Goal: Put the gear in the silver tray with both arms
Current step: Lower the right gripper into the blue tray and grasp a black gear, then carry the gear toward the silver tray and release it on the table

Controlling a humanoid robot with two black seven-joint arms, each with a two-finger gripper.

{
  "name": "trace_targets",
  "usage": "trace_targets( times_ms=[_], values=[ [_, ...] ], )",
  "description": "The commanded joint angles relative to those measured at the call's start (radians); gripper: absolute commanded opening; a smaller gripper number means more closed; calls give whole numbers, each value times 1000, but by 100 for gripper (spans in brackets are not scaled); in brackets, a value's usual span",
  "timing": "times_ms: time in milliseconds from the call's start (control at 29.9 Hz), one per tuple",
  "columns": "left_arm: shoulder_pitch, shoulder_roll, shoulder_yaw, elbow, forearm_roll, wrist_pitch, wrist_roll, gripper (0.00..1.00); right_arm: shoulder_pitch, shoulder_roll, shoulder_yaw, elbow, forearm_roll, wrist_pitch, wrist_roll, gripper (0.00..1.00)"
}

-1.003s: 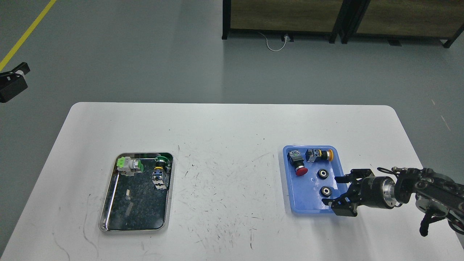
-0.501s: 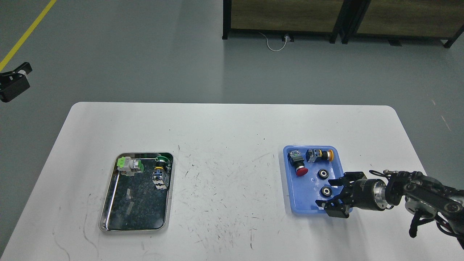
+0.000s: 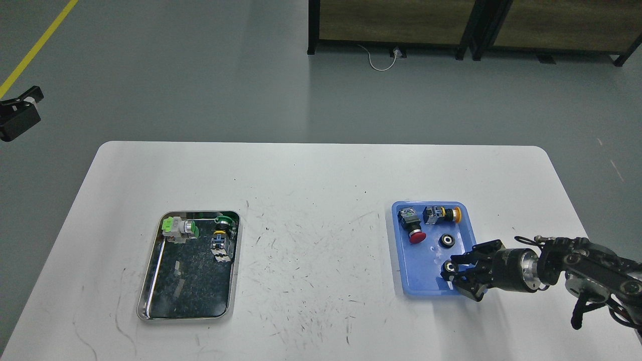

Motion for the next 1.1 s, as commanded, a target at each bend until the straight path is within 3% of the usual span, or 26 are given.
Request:
trace_targets(
  times_ms=[0, 234, 368, 602, 1070],
  values=[
    [0, 0, 0, 0, 0, 0, 0, 98, 0, -2, -2, 0, 0, 0, 1, 38],
    [0, 0, 0, 0, 0, 0, 2, 98, 0, -8, 3, 3, 0, 18, 4, 25],
    [-3, 0, 0, 0, 0, 0, 5, 98, -1, -44, 66, 24, 15, 49, 27, 26],
    [-3, 0, 0, 0, 0, 0, 8, 98, 34, -23, 179, 35, 51, 67, 21, 29],
    [-5, -23, 14, -2, 1, 2, 12, 98, 322, 201, -159, 11, 40, 67, 15, 31]
  ],
)
